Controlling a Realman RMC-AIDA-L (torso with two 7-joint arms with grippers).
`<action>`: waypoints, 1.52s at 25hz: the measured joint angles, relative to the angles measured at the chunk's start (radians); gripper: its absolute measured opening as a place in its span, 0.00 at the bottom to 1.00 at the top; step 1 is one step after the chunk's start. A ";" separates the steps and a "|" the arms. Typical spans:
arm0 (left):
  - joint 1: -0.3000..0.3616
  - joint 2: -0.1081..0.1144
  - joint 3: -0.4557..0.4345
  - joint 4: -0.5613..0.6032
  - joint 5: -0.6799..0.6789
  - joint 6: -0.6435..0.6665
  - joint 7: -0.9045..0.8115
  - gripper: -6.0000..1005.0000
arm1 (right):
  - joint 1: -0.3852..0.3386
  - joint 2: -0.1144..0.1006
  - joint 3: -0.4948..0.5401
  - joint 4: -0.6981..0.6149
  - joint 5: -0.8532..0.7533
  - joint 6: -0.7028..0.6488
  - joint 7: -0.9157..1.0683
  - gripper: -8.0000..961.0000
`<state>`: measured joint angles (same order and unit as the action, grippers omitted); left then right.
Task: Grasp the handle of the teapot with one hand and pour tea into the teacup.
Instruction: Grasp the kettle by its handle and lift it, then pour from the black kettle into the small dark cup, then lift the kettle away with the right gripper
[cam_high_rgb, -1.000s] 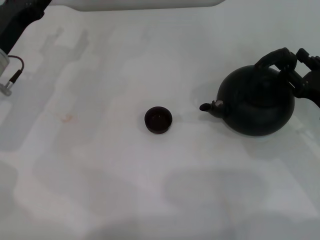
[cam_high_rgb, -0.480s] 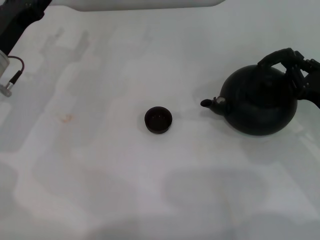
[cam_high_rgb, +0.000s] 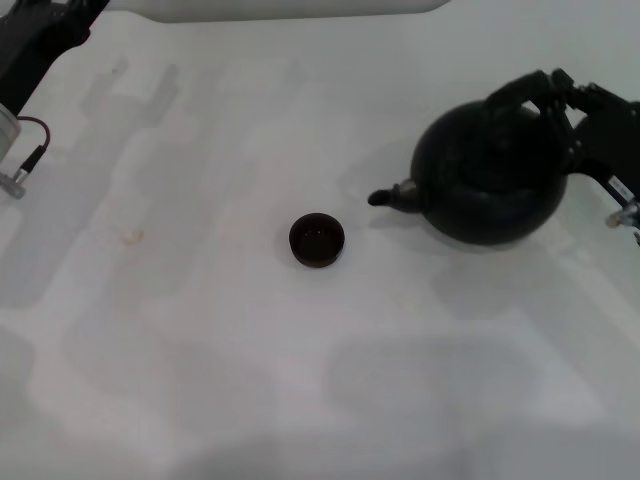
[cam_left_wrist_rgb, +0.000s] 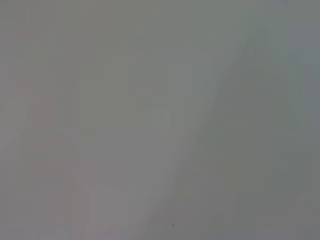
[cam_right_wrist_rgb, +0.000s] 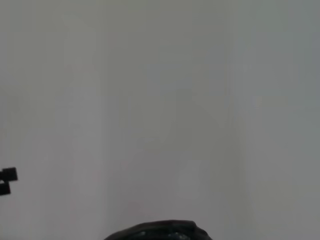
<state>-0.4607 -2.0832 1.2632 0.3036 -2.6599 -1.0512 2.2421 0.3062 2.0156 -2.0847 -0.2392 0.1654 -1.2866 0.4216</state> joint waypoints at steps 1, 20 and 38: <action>0.000 0.000 0.001 0.000 0.000 0.000 0.000 0.77 | 0.006 0.000 0.000 -0.009 0.000 0.003 -0.017 0.20; 0.000 -0.002 -0.004 -0.013 0.000 0.001 -0.003 0.77 | 0.048 0.000 -0.064 -0.149 0.000 0.112 -0.454 0.15; -0.007 -0.002 0.000 -0.012 -0.016 0.011 -0.007 0.77 | 0.057 0.003 -0.084 -0.173 0.000 0.131 -0.764 0.12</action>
<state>-0.4673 -2.0847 1.2634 0.2915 -2.6754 -1.0405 2.2355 0.3636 2.0189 -2.1691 -0.4122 0.1657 -1.1554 -0.3428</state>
